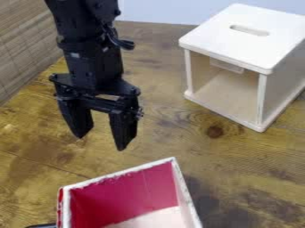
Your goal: Close the drawer
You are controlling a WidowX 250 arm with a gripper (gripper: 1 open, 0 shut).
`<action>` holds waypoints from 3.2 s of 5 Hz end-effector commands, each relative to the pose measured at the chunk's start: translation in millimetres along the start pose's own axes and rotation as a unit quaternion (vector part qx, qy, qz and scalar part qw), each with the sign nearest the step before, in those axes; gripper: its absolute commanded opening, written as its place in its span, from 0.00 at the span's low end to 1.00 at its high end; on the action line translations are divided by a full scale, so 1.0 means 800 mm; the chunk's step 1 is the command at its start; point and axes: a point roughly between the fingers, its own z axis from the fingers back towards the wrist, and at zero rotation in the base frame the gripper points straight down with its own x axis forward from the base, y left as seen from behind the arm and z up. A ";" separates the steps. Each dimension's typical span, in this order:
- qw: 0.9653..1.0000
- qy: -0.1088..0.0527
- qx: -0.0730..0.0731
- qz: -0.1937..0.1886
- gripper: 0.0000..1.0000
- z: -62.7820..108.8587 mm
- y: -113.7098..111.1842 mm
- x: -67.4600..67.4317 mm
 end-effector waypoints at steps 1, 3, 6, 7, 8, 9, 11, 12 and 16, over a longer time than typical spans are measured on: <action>1.000 0.007 0.001 -0.004 1.00 -0.015 -0.005 0.013; 0.994 0.018 0.016 -0.104 1.00 -0.067 -0.046 0.001; 0.998 0.054 0.008 -0.017 0.00 -0.098 -0.072 -0.013; 0.997 0.065 0.003 0.032 1.00 -0.098 -0.074 -0.016; 0.994 0.073 -0.003 0.082 1.00 -0.097 -0.078 -0.016; 0.992 0.082 -0.004 0.095 1.00 -0.095 -0.080 -0.013; 0.992 0.096 0.006 0.086 1.00 -0.093 -0.083 -0.008; 0.993 0.099 0.016 0.059 1.00 -0.093 -0.084 -0.008; 0.993 0.110 0.041 0.015 1.00 -0.094 -0.083 -0.015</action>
